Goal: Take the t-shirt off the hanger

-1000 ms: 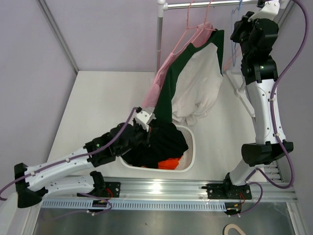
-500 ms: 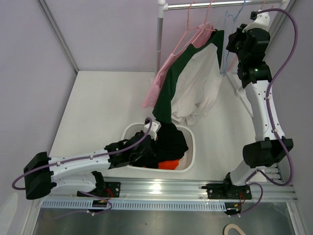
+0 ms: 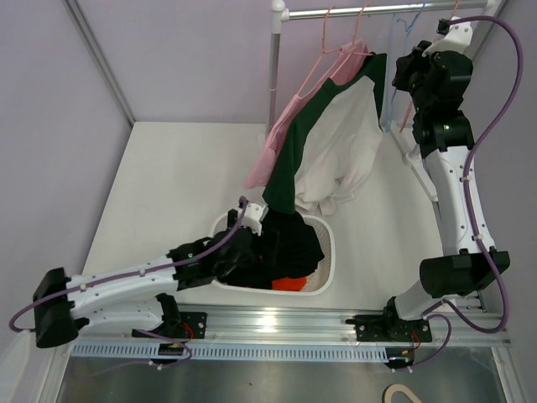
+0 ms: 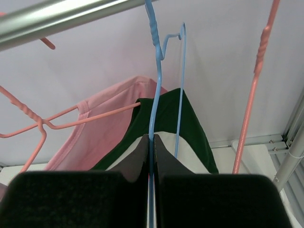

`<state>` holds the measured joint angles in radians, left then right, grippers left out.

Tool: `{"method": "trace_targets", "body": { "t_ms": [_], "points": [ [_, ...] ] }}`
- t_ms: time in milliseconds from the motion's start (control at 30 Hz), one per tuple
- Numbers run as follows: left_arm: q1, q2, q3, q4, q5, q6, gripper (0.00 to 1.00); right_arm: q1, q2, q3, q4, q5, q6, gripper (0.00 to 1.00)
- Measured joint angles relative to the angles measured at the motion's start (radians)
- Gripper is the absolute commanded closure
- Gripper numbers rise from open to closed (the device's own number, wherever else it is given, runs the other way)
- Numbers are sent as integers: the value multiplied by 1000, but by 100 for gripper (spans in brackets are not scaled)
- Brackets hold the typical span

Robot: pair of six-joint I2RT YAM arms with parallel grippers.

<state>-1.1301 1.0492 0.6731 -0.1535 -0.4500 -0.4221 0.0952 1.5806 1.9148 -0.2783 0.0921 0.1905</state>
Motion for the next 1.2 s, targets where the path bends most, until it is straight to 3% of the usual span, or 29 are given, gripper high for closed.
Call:
{"method": "trace_targets", "body": {
  "t_ms": [100,167,267,367,600,733,967,1200],
  "points": [
    [-10,-106,91,-77,0,20,0,0,-14,2,-6,0,0,100],
    [-17,-167,180,-108,1,39,1,0,-16,13,-18,4,1,92],
    [-20,-229,310,-120,-1,82,0,0,-18,24,-35,9,9,90],
    [-20,-253,378,-124,-19,131,1,0,-21,25,-52,8,18,100],
    [-20,-197,396,-163,-22,188,1,0,-1,70,-76,11,22,100],
    [-20,-180,392,-179,-21,207,0,0,11,91,-84,11,26,81],
    [-20,-129,427,-149,-39,319,0,1,7,109,-145,27,36,62],
    [27,-19,541,-66,1,417,0,8,-60,109,-238,39,55,61]
  ]
}}
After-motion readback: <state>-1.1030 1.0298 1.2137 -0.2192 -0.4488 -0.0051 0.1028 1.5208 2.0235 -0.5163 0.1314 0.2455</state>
